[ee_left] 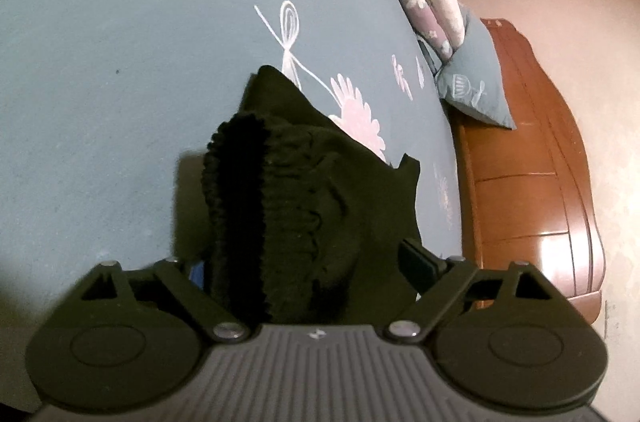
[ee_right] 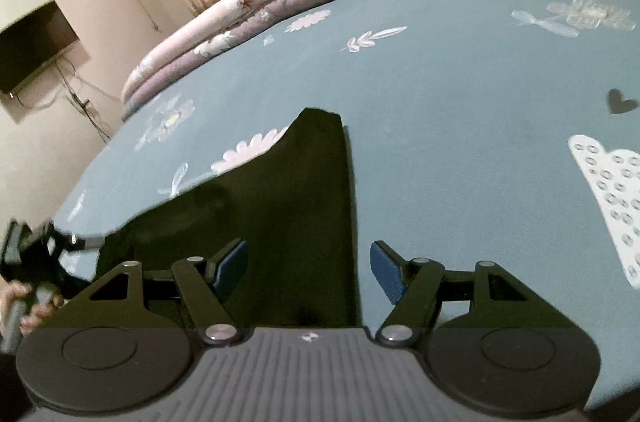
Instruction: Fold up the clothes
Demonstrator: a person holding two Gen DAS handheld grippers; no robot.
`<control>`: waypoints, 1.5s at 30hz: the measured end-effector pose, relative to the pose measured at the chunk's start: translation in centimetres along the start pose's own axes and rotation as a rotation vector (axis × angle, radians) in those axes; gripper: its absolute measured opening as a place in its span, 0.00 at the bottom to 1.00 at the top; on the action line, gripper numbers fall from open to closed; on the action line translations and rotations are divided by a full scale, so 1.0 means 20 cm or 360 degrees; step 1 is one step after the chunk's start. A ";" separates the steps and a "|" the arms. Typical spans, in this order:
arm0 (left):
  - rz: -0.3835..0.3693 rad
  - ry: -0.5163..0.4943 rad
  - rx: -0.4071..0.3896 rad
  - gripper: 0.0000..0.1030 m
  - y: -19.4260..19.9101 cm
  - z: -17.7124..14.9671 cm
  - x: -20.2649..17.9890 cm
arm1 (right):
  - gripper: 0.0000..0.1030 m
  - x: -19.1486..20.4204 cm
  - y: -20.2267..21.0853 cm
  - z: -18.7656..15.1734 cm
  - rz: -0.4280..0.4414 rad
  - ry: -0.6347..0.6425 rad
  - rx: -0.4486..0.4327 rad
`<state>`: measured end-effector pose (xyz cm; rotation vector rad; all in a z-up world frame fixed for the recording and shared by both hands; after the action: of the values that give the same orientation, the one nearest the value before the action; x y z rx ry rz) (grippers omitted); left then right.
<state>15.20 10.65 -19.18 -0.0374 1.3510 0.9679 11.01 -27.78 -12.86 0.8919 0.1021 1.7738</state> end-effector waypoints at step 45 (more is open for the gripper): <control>0.0029 -0.0465 0.0006 0.32 -0.12 -0.12 -0.48 | 0.09 -0.18 0.04 0.29 0.0004 -0.0063 0.0045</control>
<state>15.61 2.52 -13.15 0.1160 1.0856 0.9459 14.31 -33.17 -10.19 0.9472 0.1010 1.7599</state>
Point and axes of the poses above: each gripper's, at about its wrist camera, not at the fingertips, and y roughly against the way its jaws point, x to its left, z to its top, the point moved 5 cm from there along -y, roughly the way its jaws point, and after that the axes turned 10 degrees about -x, right-handed, at the moved point
